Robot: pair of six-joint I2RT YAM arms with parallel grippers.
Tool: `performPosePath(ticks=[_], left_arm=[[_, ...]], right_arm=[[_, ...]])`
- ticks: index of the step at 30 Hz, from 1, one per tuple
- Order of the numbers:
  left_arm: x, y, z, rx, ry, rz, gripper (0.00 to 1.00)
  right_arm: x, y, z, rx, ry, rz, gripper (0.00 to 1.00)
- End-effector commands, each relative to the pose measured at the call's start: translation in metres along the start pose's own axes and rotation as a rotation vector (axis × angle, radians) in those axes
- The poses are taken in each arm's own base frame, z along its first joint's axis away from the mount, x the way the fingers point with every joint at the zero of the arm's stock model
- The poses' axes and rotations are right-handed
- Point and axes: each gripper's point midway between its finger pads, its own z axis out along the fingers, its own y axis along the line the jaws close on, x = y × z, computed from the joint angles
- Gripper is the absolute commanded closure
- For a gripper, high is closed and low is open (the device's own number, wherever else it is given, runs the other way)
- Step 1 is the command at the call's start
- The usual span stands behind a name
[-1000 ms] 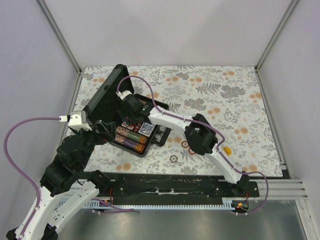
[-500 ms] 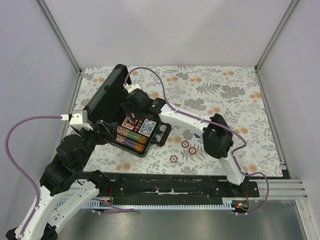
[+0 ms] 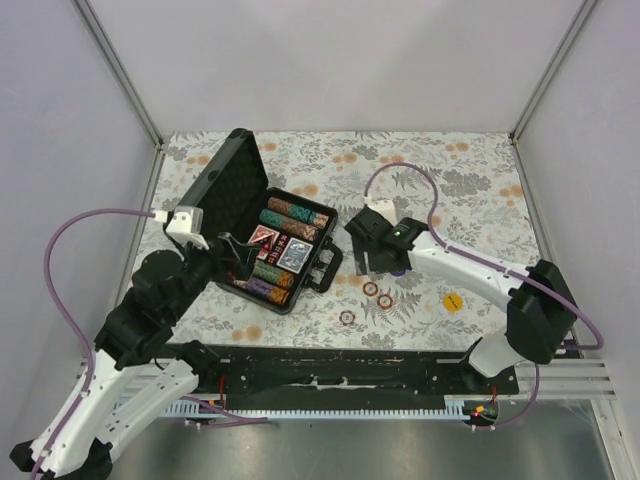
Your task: Pack up texas hold em set
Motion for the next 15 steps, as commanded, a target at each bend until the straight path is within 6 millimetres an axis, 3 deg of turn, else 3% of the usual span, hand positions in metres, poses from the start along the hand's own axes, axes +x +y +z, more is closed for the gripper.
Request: performPosePath(ticks=[1, 6, 15], left_arm=[[0.002, -0.031, 0.018, 0.129, 0.036, -0.021, 0.07], [0.011, -0.039, 0.041, 0.136, 0.088, -0.041, 0.06], [0.016, -0.041, 0.062, 0.132, 0.098, -0.010, 0.06]], right_arm=[[0.042, -0.074, 0.000, 0.205, 0.065, 0.181, 0.10], [0.072, -0.127, 0.005, 0.336, 0.063, 0.357, 0.02], [0.109, -0.172, 0.027, 0.418, 0.135, 0.653, 0.02]])
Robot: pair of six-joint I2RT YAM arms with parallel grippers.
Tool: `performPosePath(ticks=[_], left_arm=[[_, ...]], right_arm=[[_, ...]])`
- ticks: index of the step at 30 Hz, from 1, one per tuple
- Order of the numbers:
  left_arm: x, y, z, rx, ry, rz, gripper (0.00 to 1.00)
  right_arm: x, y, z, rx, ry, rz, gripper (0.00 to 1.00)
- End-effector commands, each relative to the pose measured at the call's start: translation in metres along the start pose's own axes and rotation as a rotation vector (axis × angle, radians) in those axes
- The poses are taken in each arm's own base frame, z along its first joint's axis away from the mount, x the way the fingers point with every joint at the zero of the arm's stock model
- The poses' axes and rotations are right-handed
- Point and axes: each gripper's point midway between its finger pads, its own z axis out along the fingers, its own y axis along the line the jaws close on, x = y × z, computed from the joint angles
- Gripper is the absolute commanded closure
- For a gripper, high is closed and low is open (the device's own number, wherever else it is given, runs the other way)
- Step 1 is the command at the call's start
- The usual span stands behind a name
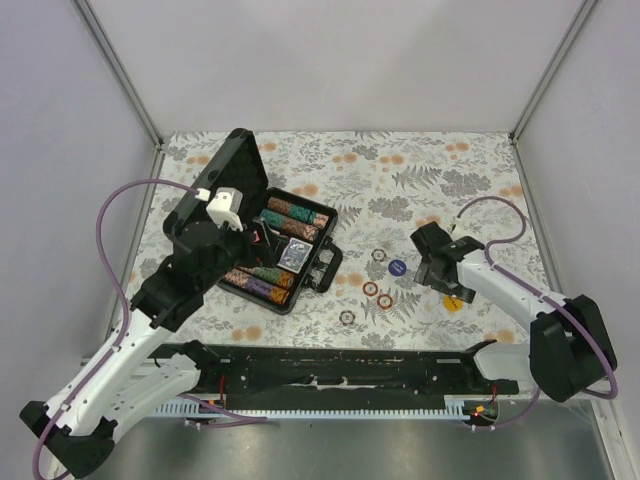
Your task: Pack up texas hold em set
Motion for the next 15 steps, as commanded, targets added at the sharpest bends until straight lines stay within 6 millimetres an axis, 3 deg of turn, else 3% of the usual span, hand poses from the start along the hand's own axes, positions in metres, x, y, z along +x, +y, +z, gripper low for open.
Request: performPosePath(ticks=[1, 7, 15], left_arm=[[-0.016, -0.009, 0.003, 0.039, -0.067, 0.001, 0.06], [-0.023, 0.001, 0.000, -0.018, -0.093, 0.033, 0.06], [-0.027, 0.016, -0.010, -0.079, -0.160, 0.021, 0.06]], right_arm=[[-0.003, -0.012, 0.022, 0.025, 0.045, 0.216, 0.02], [0.010, -0.017, 0.046, -0.009, 0.160, 0.402, 0.02], [0.027, -0.021, 0.057, 0.038, 0.255, 0.420, 0.09]])
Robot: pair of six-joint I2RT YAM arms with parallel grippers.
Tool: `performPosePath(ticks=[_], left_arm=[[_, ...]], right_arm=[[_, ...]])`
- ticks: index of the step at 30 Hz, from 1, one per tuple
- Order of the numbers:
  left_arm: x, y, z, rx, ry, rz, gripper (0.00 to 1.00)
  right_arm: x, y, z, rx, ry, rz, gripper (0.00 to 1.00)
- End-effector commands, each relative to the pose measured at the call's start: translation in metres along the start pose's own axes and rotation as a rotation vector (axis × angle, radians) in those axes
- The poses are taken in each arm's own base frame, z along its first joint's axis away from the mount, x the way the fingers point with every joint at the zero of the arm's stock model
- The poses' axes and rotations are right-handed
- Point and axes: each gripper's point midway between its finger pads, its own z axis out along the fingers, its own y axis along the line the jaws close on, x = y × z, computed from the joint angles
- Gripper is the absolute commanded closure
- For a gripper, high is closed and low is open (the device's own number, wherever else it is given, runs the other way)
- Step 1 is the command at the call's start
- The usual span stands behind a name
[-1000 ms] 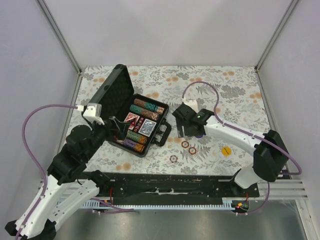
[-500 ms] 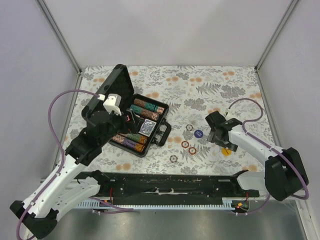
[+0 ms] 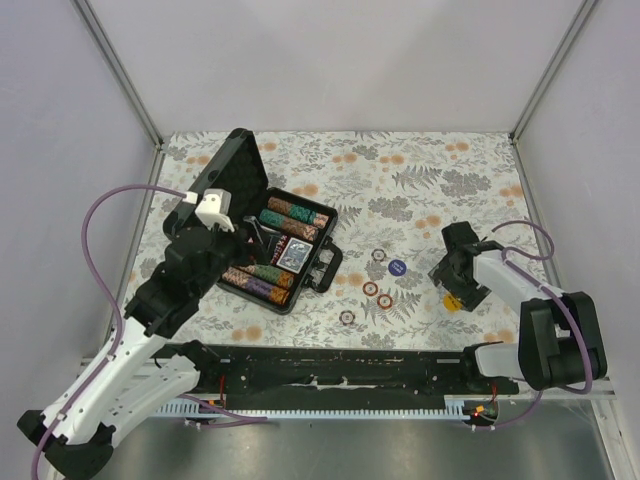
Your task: Pack up texas hold em set
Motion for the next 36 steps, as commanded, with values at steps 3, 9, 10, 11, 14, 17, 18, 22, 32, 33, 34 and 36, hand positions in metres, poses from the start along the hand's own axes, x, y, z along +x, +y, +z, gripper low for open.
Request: performPosePath(ticks=[3, 9, 10, 11, 14, 17, 18, 22, 32, 33, 34, 36], left_arm=[[-0.013, 0.011, -0.006, -0.043, -0.090, 0.018, 0.06], [-0.013, 0.013, -0.007, -0.051, -0.090, 0.026, 0.06], [-0.013, 0.013, -0.007, -0.054, -0.093, 0.023, 0.06], [-0.013, 0.013, -0.008, -0.053, -0.091, 0.025, 0.06], [-0.014, 0.013, -0.008, -0.052, -0.094, 0.023, 0.06], [-0.014, 0.014, -0.009, -0.055, -0.097, 0.020, 0.06], [-0.012, 0.014, -0.008, -0.057, -0.093, 0.019, 0.06], [-0.011, 0.015, -0.008, -0.059, -0.094, 0.013, 0.06], [-0.014, 0.019, -0.013, -0.076, -0.114, 0.009, 0.06], [-0.013, 0.020, -0.013, -0.078, -0.112, 0.012, 0.06], [-0.013, 0.020, -0.012, -0.082, -0.112, 0.013, 0.06], [-0.014, 0.021, -0.013, -0.084, -0.114, 0.014, 0.06]], right_arm=[[0.015, -0.005, 0.013, 0.039, 0.072, 0.038, 0.16], [0.017, -0.004, 0.015, 0.035, 0.078, 0.039, 0.30], [0.019, -0.003, 0.015, 0.032, 0.089, 0.035, 0.33], [0.019, -0.002, 0.015, 0.027, 0.093, 0.033, 0.35], [0.021, -0.002, 0.016, 0.026, 0.102, 0.024, 0.37], [0.022, -0.003, 0.015, 0.024, 0.108, 0.021, 0.37], [0.023, -0.003, 0.015, 0.025, 0.115, 0.015, 0.36], [0.030, -0.004, 0.014, 0.030, 0.152, -0.001, 0.30], [0.043, -0.009, 0.013, 0.075, 0.236, -0.020, 0.30], [0.044, -0.008, 0.013, 0.075, 0.247, -0.019, 0.32], [0.045, -0.007, 0.013, 0.074, 0.254, -0.017, 0.34], [0.045, -0.006, 0.012, 0.068, 0.259, -0.016, 0.36]])
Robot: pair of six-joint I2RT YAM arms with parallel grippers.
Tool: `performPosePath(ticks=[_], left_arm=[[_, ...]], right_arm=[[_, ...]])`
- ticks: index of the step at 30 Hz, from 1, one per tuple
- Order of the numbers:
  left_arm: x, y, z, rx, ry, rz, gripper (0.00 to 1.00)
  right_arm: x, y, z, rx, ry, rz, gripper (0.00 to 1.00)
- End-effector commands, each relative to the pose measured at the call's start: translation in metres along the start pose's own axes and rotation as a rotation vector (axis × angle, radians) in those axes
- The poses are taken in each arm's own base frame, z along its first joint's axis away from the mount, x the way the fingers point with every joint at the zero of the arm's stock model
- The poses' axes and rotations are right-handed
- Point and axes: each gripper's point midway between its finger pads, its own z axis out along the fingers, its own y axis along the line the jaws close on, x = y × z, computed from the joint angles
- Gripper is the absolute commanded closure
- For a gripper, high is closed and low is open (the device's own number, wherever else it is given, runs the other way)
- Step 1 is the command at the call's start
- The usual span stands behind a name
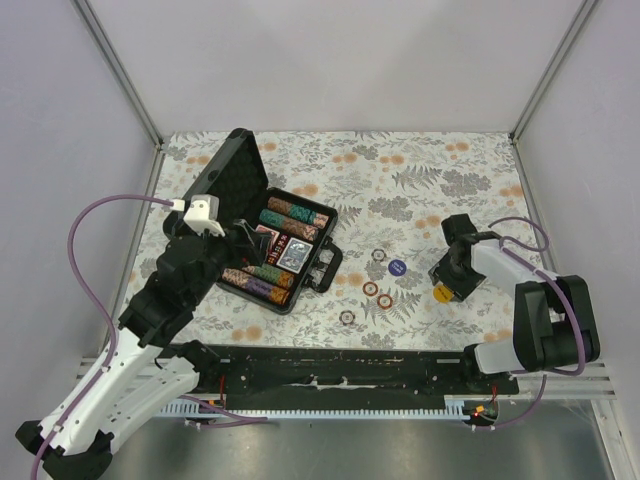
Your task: Pack up texas hold em set
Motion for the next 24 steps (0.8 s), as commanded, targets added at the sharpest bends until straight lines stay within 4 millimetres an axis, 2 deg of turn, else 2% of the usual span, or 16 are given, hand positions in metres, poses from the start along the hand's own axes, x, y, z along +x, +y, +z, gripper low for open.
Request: performPosePath(ticks=[1, 7, 11, 15, 21, 24], left_arm=[[-0.007, 0.004, 0.001, -0.020, -0.035, 0.021, 0.06], [-0.008, 0.004, 0.000, -0.020, -0.038, 0.019, 0.06], [-0.008, 0.004, 0.000, -0.021, -0.037, 0.021, 0.06], [-0.007, -0.002, 0.001, 0.010, -0.032, 0.024, 0.06], [-0.007, -0.002, 0.001, 0.011, -0.030, 0.024, 0.06], [-0.007, 0.000, 0.001, 0.003, -0.033, 0.024, 0.06]], right_arm=[[0.040, -0.025, 0.013, 0.092, 0.157, -0.023, 0.38], [0.035, -0.020, 0.011, 0.079, 0.148, -0.040, 0.48], [0.026, -0.011, 0.003, 0.042, 0.124, -0.053, 0.50], [0.017, 0.003, -0.015, -0.016, 0.081, -0.071, 0.49], [0.015, 0.041, -0.048, -0.118, 0.017, -0.125, 0.50], [0.023, 0.076, -0.070, -0.215, -0.022, -0.162, 0.50]])
